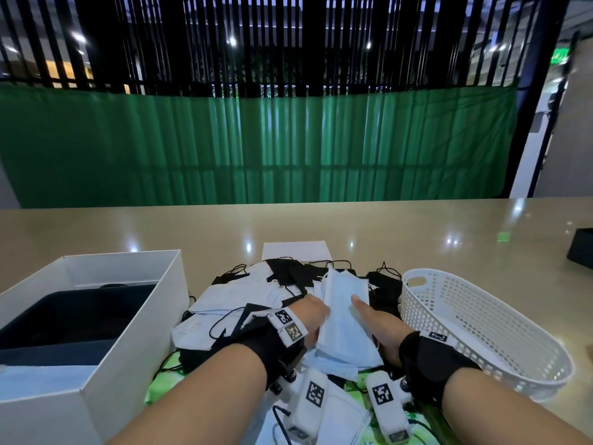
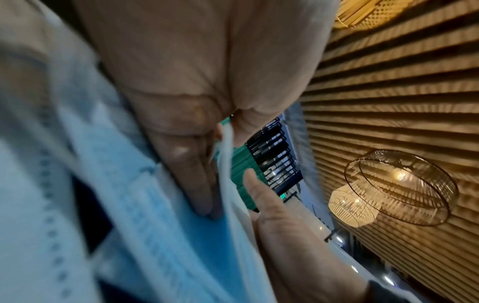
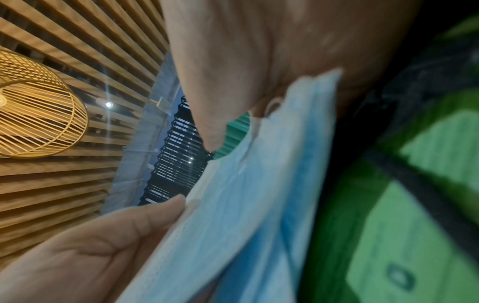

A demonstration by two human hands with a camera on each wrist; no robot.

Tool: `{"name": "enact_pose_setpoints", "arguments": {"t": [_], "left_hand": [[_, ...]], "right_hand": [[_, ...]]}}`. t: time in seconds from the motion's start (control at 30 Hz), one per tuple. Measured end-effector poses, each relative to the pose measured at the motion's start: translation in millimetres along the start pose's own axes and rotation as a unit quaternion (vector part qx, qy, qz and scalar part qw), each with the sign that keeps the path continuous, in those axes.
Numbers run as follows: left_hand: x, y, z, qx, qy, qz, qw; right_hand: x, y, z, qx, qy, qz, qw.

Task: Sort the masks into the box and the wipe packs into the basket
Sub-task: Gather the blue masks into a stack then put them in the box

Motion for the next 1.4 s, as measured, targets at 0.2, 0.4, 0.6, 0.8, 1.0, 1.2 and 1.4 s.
{"name": "enact_pose_setpoints", "arguments": {"t": [0.2,0.4,0.6,0.8,1.0,1.2,1.4], "left_hand": [[-13.6,-8.3,-11.9,-0.006,0.061,-0.032,0.998],[-28.4,0.4,-20.2,0.059,0.094,-0.085,0.990],[-28.6,40.3,-4.5,0.140,0.028,0.026,0.989],[-30.0,65.1,12.3,0.043,-0.036,0.034,0.998],[-37.1,63.1,44.6,-0.037,-0.188,0.022,0.981],[-42.7,43.9,50.5,-0.047,-0.251,-0.015,0.967],[-50.8,37.6,51.4,-0.010,-0.265,-0.052,0.963]], "right_hand": [[-3.0,-4.1,-8.7,-0.022,0.054,-0.046,0.997],[-4.8,-5.4,-9.1,-0.003,0.058,-0.044,0.997],[-10.6,-6.2,-11.8,0.057,0.059,-0.046,0.996],[-32.4,1.3,-49.4,0.127,0.149,-0.028,0.980],[-77.4,18.1,-116.0,0.116,0.337,0.016,0.934],[-70.6,-6.9,-97.3,0.065,0.336,-0.038,0.939],[-76.3,-24.2,-91.5,0.044,0.319,-0.129,0.938]]}}
Point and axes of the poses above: each hand's wrist, its own x-axis towards the middle knuckle, its own y-axis out of the back of the hand, z = x × y, the point moved 7 cm from there along x, towards the middle knuckle, and after that the axes turned 4 degrees about z, right-handed, at the moved point
